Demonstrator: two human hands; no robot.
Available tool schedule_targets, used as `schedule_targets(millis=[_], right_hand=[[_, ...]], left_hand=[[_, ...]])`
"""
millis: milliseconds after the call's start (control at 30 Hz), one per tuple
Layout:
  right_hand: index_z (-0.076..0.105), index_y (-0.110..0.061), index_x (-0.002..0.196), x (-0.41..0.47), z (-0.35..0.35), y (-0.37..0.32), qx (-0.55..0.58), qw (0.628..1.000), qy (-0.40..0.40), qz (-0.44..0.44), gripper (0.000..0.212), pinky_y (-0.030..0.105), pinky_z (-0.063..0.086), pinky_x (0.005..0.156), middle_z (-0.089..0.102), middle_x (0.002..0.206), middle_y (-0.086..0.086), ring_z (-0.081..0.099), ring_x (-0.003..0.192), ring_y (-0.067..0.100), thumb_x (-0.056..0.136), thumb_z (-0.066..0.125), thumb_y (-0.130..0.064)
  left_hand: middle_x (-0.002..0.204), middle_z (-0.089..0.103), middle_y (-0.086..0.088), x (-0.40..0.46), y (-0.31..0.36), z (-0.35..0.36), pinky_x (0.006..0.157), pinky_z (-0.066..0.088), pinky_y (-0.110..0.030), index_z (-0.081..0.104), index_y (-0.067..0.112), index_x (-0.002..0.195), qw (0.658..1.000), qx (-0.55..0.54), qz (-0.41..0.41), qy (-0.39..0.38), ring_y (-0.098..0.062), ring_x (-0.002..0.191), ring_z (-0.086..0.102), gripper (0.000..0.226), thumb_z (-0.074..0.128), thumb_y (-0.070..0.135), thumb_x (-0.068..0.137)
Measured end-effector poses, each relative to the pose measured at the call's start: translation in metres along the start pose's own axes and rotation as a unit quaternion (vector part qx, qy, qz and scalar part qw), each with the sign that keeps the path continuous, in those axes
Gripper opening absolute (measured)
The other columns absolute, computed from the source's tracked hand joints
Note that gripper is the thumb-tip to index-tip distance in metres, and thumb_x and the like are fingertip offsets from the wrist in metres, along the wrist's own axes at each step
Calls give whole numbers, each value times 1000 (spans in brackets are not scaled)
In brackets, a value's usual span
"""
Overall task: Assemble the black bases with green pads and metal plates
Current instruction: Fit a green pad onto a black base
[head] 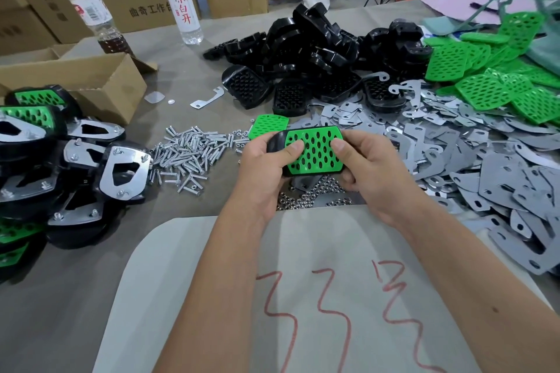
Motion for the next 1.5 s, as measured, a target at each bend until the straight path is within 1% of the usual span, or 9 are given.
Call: schedule_targets(millis=[133,267,467,767,933,1067,1200,1367,1500], right_hand=[[69,-9,113,0,2,2,-3,1000,15,-9,22,49,15,60,42,80,11,24,56,19,110,48,-15],[71,-12,112,1,2,5,0,1000,20,-11,23,43,20,57,42,61,-5,26,45,8,110,48,-16],[74,-21,105,1,3,3,3,1000,22,-20,23,42,30,62,49,79,11,33,52,11,109,51,-19],[71,-8,115,7,-6,4,31,999,-43,14,23,20,44,51,51,87,11,41,55,8,109,52,-19],[68,-11,115,6,0,0,-12,999,-45,1,23,25,47,54,53,85,16,43,55,8,111,46,-15],[60,-8,122,0,4,-6,-21,999,-36,-22,21,22,42,48,64,118,29,40,52,9,111,44,-14],[58,-11,120,-3,4,-7,-34,998,-24,-46,16,21,40,44,65,114,25,41,49,9,110,46,-14],[60,-13,117,-1,0,-4,-17,998,15,-56,14,23,38,42,67,112,23,40,45,11,109,48,-15],[62,-14,117,0,0,-1,-6,998,37,-57,15,28,41,46,72,111,12,45,48,15,108,50,-14]], left_hand=[[116,74,-20,1,1,1,90,60,-58,67,3,117,1000,21,-1,7,-40,109,72,24,68,-2,93],[107,77,-13,1,2,2,89,61,-55,68,4,116,1000,29,-8,0,-36,103,73,23,68,0,94],[113,74,-22,-3,4,3,64,62,-43,64,-1,119,1000,-4,-11,-7,-32,91,76,27,69,-1,93],[107,77,-14,-2,-1,9,79,63,-53,66,3,115,999,-2,24,34,-33,96,75,19,65,0,96],[104,77,-12,-4,-1,9,74,62,-48,67,8,110,998,3,45,41,-29,91,75,15,65,1,96],[102,77,-12,-5,0,7,68,64,-44,68,6,111,999,-23,37,25,-29,89,75,16,65,1,97],[99,77,-13,-5,2,6,59,61,-41,67,5,112,998,-48,30,6,-29,84,75,15,63,2,97],[104,78,-10,-5,2,11,76,63,-36,67,7,112,999,-34,27,-22,-23,94,76,17,69,6,96],[113,76,-15,-6,1,12,81,62,-36,62,6,122,999,-3,13,-39,-28,101,76,46,77,-11,82]])
Point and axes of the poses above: each hand's wrist, its own x-axis towards the middle knuckle, its own z-axis out of the palm, y = z × x, the point moved 1 cm from there along x, towards the middle knuckle
